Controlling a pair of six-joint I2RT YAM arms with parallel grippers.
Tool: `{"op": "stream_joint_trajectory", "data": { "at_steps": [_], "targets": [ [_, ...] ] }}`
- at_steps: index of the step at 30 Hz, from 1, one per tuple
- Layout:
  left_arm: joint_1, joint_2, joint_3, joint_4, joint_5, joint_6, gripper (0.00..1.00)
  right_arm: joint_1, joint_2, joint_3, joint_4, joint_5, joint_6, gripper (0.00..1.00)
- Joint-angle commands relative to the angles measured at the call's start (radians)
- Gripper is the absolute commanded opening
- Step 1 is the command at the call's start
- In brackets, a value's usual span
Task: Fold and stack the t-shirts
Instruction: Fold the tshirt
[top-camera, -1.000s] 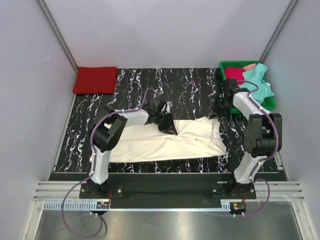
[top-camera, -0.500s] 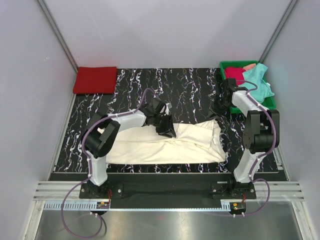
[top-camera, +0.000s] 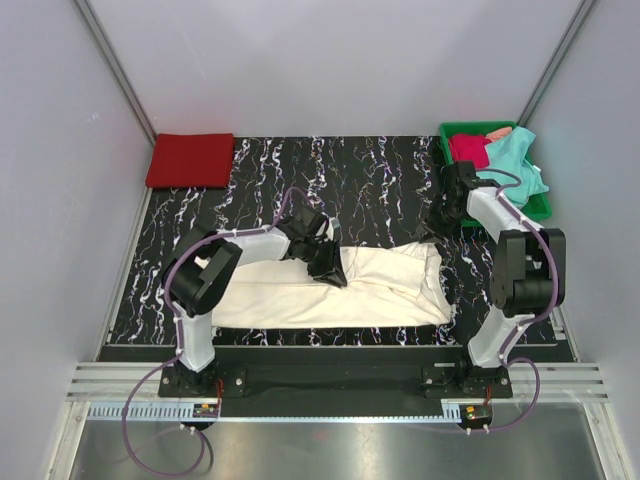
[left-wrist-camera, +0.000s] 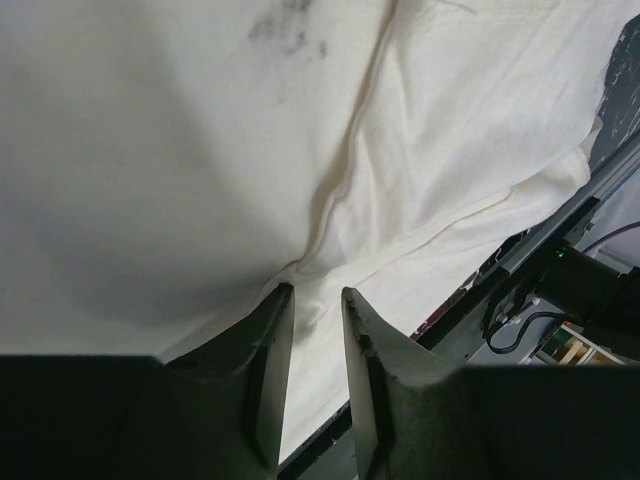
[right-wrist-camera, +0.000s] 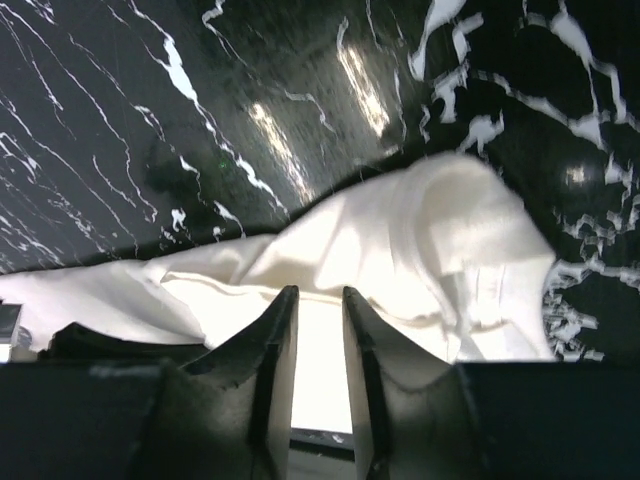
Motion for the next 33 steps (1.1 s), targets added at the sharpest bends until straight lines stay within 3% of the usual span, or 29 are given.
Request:
{"op": "stream_joint_trajectory", "data": {
  "at_steps": [1, 5, 6, 9, 10, 13, 15, 17, 23, 24, 27, 33],
  "targets": [
    [-0.007, 0.013, -0.014, 0.054, 0.045, -0.001, 0.29, 0.006, -0.106, -0.039, -0.042, 0.001, 0.099, 0.35],
    [-0.010, 0.000, -0.010, 0.040, 0.054, 0.010, 0.27, 0.048, -0.175, -0.079, -0.080, 0.039, 0.159, 0.51],
    [-0.010, -0.007, 0.004, 0.016, 0.051, 0.023, 0.27, 0.060, -0.188, -0.088, -0.109, 0.048, 0.191, 0.62],
    [-0.010, -0.062, 0.044, -0.056, 0.018, 0.060, 0.32, 0.097, -0.252, -0.123, -0.158, 0.074, 0.300, 0.68],
    [-0.010, -0.105, 0.053, -0.070, -0.007, 0.071, 0.34, 0.108, -0.289, -0.135, -0.169, 0.082, 0.333, 0.76],
    [-0.008, -0.168, 0.107, -0.141, -0.051, 0.109, 0.38, 0.135, -0.346, -0.177, -0.206, 0.117, 0.473, 0.76],
    [-0.005, -0.178, 0.140, -0.162, -0.059, 0.128, 0.38, 0.145, -0.367, -0.209, -0.207, 0.142, 0.530, 0.71],
    [0.001, -0.152, 0.157, -0.136, -0.022, 0.125, 0.36, 0.146, -0.387, -0.256, -0.180, 0.134, 0.576, 0.51],
    [0.002, 0.023, 0.207, -0.032, 0.080, 0.090, 0.24, 0.152, -0.346, -0.329, -0.072, 0.062, 0.577, 0.23],
    [0.002, 0.039, 0.205, -0.014, 0.091, 0.074, 0.24, 0.154, -0.349, -0.353, -0.050, 0.059, 0.582, 0.14],
    [0.001, 0.091, 0.176, 0.048, 0.114, 0.051, 0.23, 0.154, -0.372, -0.412, 0.006, 0.036, 0.604, 0.07],
    [-0.004, 0.100, 0.084, 0.045, 0.090, 0.065, 0.21, 0.154, -0.346, -0.438, 0.024, 0.008, 0.585, 0.04]
  ]
}}
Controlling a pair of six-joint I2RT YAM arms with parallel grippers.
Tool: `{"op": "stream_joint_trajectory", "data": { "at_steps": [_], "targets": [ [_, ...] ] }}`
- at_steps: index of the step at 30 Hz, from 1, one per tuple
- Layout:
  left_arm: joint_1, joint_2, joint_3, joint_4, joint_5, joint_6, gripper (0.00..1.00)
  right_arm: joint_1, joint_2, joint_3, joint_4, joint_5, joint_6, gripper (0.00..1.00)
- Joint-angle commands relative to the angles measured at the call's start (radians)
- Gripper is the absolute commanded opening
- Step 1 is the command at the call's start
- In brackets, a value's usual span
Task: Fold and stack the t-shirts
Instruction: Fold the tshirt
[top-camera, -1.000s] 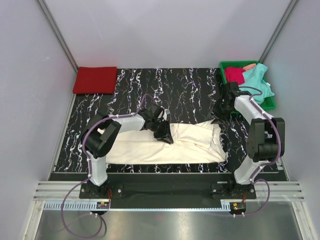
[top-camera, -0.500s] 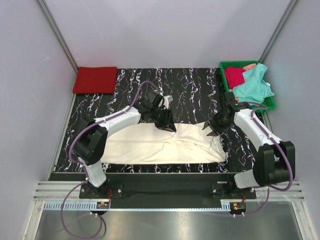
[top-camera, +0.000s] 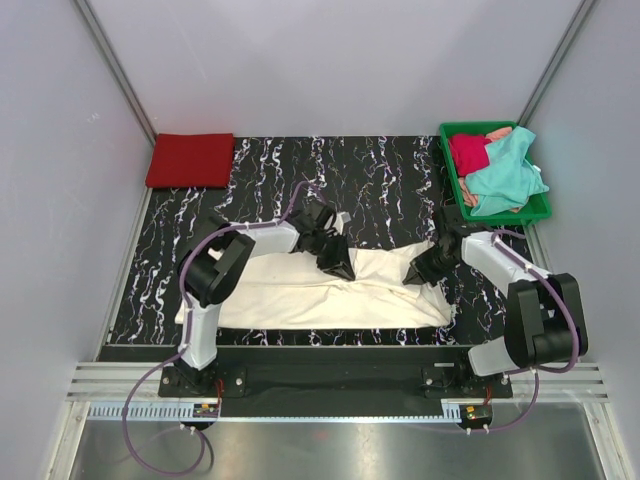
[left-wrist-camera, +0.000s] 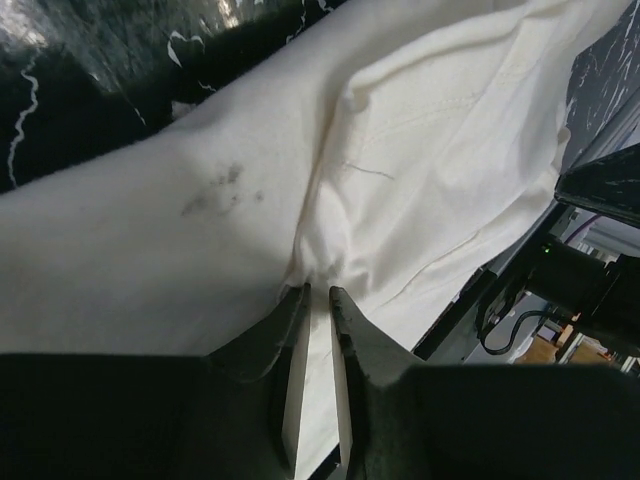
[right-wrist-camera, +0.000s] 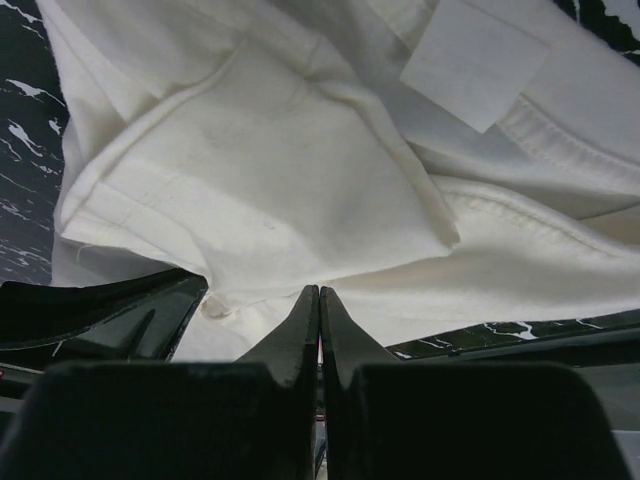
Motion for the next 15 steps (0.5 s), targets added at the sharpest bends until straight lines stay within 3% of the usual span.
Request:
{"op": "stream_joint_trajectory", "data": {
  "at_steps": [1, 5, 9, 15],
  "targets": [
    [-0.008, -0.038, -0.061, 0.032, -0.002, 0.009, 0.21, 0.008, 0.004, 0.007, 0.045, -0.023, 0.010, 0.04],
    [-0.012, -0.075, -0.095, 0.026, -0.010, 0.013, 0.21, 0.015, 0.041, 0.044, 0.072, -0.035, 0.010, 0.03],
    [-0.014, -0.084, -0.020, -0.021, -0.014, 0.018, 0.25, 0.038, 0.076, 0.067, 0.074, -0.045, 0.009, 0.04],
    [-0.014, -0.095, 0.072, -0.054, -0.013, -0.003, 0.26, 0.040, 0.046, -0.037, 0.077, -0.045, 0.033, 0.03]
  ]
}}
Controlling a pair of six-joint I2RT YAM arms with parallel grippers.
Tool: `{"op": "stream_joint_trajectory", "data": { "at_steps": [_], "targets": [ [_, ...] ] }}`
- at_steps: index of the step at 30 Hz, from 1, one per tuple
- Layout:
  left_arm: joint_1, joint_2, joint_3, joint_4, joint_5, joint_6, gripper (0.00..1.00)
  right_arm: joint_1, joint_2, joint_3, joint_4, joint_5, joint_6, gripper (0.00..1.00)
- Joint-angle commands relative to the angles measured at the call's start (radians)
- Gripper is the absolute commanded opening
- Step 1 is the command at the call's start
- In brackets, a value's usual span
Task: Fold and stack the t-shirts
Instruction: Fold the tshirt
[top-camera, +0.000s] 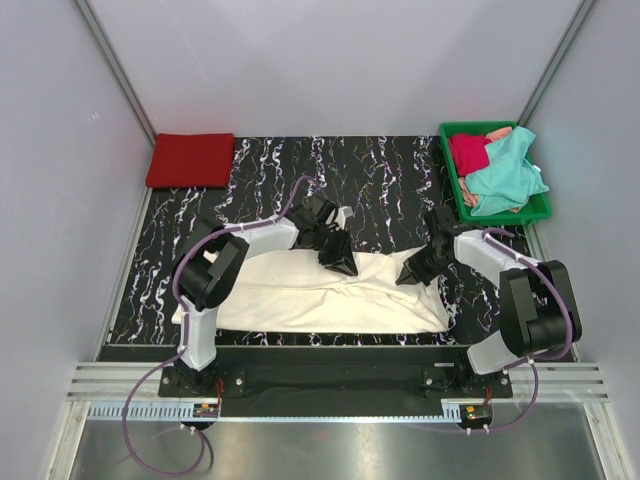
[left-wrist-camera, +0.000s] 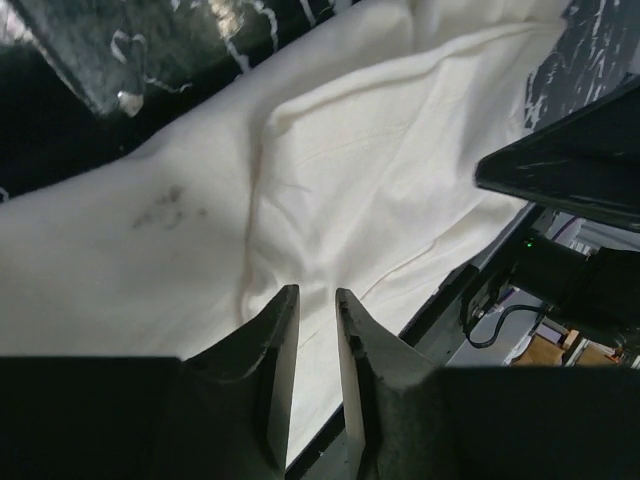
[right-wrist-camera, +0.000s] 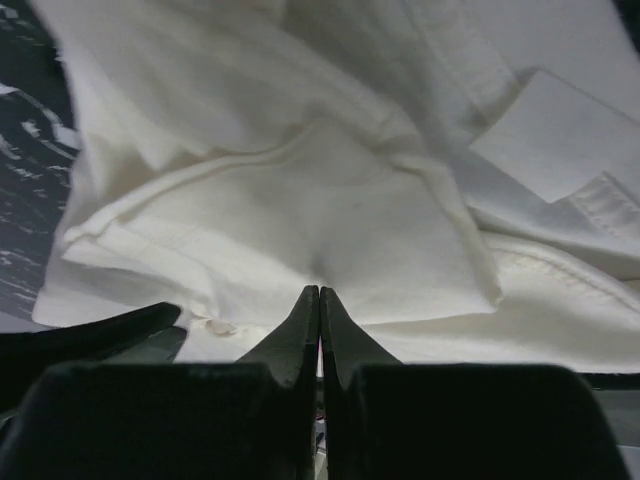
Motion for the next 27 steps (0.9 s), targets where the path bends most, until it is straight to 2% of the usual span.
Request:
{"op": "stream_joint_trajectory", "data": {
  "at_steps": [1, 8, 12, 18, 20, 21, 23, 26, 27],
  "targets": [
    [-0.004, -0.046, 0.054, 0.009, 0.001, -0.008, 0.27, 0.006, -0.029, -0.063, 0.001, -0.006, 0.035, 0.03],
    [-0.026, 0.046, -0.032, 0.104, 0.050, -0.052, 0.26, 0.005, 0.076, -0.113, 0.072, -0.011, 0.035, 0.04],
    [-0.026, 0.049, -0.070, 0.064, -0.017, -0.004, 0.26, 0.000, 0.083, -0.089, 0.026, 0.069, -0.036, 0.05],
    [-0.031, -0.006, 0.015, -0.049, -0.048, 0.056, 0.26, 0.066, 0.052, 0.179, -0.137, 0.130, -0.236, 0.14],
    [-0.031, -0.009, 0.055, -0.062, -0.041, 0.059, 0.27, 0.120, 0.084, 0.255, -0.123, 0.048, -0.270, 0.21],
    [-0.031, -0.003, 0.065, -0.072, -0.041, 0.063, 0.27, 0.129, 0.099, 0.261, -0.099, -0.057, -0.264, 0.22],
    [-0.029, 0.023, 0.075, -0.078, -0.039, 0.076, 0.27, 0.157, 0.145, 0.261, -0.036, -0.135, -0.221, 0.23],
    [-0.028, 0.043, 0.059, -0.062, -0.028, 0.070, 0.27, 0.167, 0.172, 0.259, -0.034, -0.141, -0.212, 0.25],
    [-0.028, 0.045, 0.042, -0.042, -0.025, 0.067, 0.27, 0.166, 0.158, 0.241, -0.045, -0.099, -0.198, 0.25]
  ]
}}
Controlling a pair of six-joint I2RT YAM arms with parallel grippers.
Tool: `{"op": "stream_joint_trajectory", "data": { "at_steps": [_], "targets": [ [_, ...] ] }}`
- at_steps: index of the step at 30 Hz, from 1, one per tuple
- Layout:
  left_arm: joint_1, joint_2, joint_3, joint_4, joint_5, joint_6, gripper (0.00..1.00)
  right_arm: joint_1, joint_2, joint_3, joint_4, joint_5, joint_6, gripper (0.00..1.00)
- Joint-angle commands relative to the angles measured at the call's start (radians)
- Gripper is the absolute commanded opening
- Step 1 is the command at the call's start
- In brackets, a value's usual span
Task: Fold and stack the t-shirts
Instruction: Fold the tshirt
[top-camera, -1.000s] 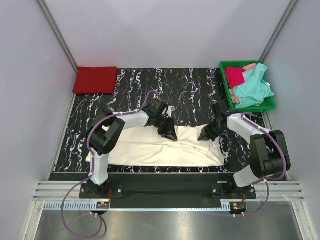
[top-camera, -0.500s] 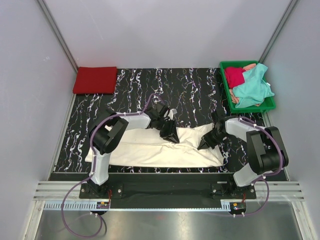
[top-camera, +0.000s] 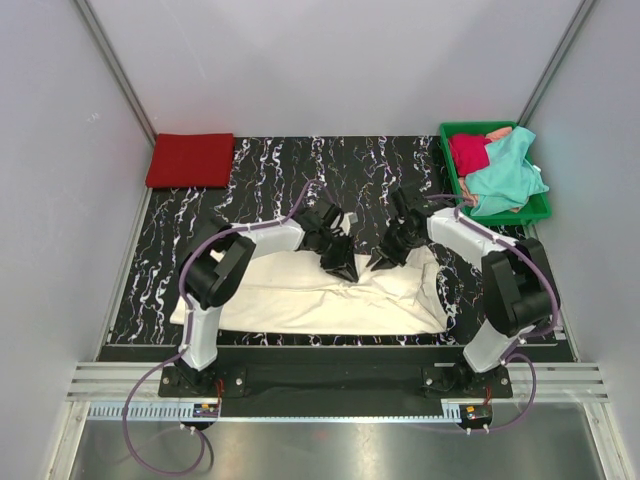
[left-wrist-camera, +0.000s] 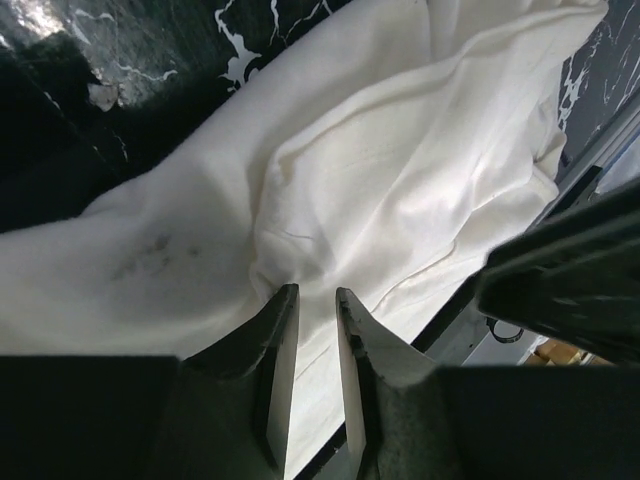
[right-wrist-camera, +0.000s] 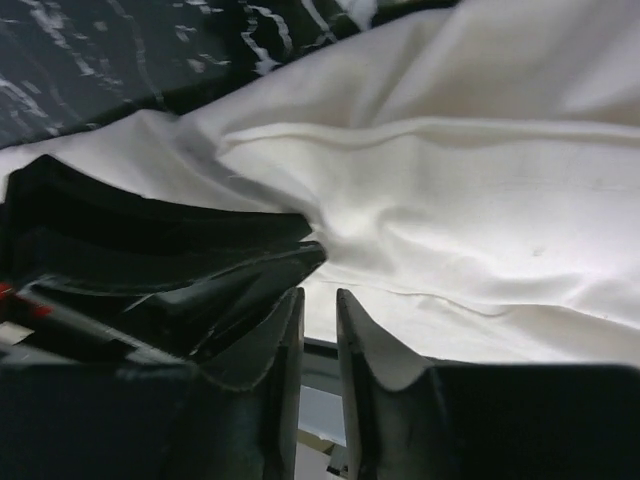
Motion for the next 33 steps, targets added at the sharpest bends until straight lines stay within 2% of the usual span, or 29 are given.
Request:
{"op": "stream_joint_trajectory", "data": {
  "at_steps": [1, 2, 3, 6, 10, 11, 15, 18, 21, 24, 30, 33],
  "targets": [
    [0.000, 0.011, -0.001, 0.014, -0.008, 0.018, 0.27, -0.004, -0.008, -0.036, -0.048, 0.003, 0.014, 0.27],
    [0.001, 0.010, -0.004, 0.014, -0.014, 0.018, 0.27, -0.010, -0.059, -0.048, -0.060, 0.026, 0.030, 0.33],
    [0.004, -0.002, -0.018, 0.028, -0.015, 0.015, 0.27, -0.015, -0.083, -0.060, -0.102, 0.078, 0.063, 0.54],
    [0.013, -0.120, -0.058, 0.059, -0.054, -0.002, 0.42, -0.017, -0.137, -0.015, -0.186, 0.176, 0.141, 0.82],
    [0.019, -0.335, -0.066, 0.042, -0.110, 0.009, 0.61, -0.015, -0.132, 0.068, -0.333, 0.198, 0.290, 0.99],
    [0.024, -0.367, -0.064, 0.030, -0.132, 0.012, 0.66, -0.015, -0.123, 0.079, -0.349, 0.194, 0.320, 1.00],
    [0.102, -0.528, -0.095, -0.004, -0.183, 0.010, 0.70, 0.017, -0.103, 0.082, -0.438, 0.220, 0.511, 1.00],
    [0.202, -0.678, -0.136, -0.018, -0.204, -0.007, 0.71, 0.043, -0.103, 0.009, -0.375, 0.229, 0.649, 1.00],
    [0.297, -0.757, -0.159, -0.054, -0.204, -0.017, 0.73, 0.066, -0.068, -0.016, -0.332, 0.249, 0.723, 0.99],
    [0.367, -0.835, -0.146, -0.131, -0.198, 0.006, 0.73, 0.089, 0.012, 0.011, -0.320, 0.275, 0.743, 0.99],
    [0.418, -0.907, -0.142, -0.217, -0.232, 0.044, 0.74, 0.091, 0.182, 0.080, -0.252, 0.330, 0.752, 0.99],
    [0.450, -0.917, -0.158, -0.242, -0.244, 0.061, 0.74, 0.091, 0.259, 0.128, -0.251, 0.410, 0.722, 0.99]
  ]
}}
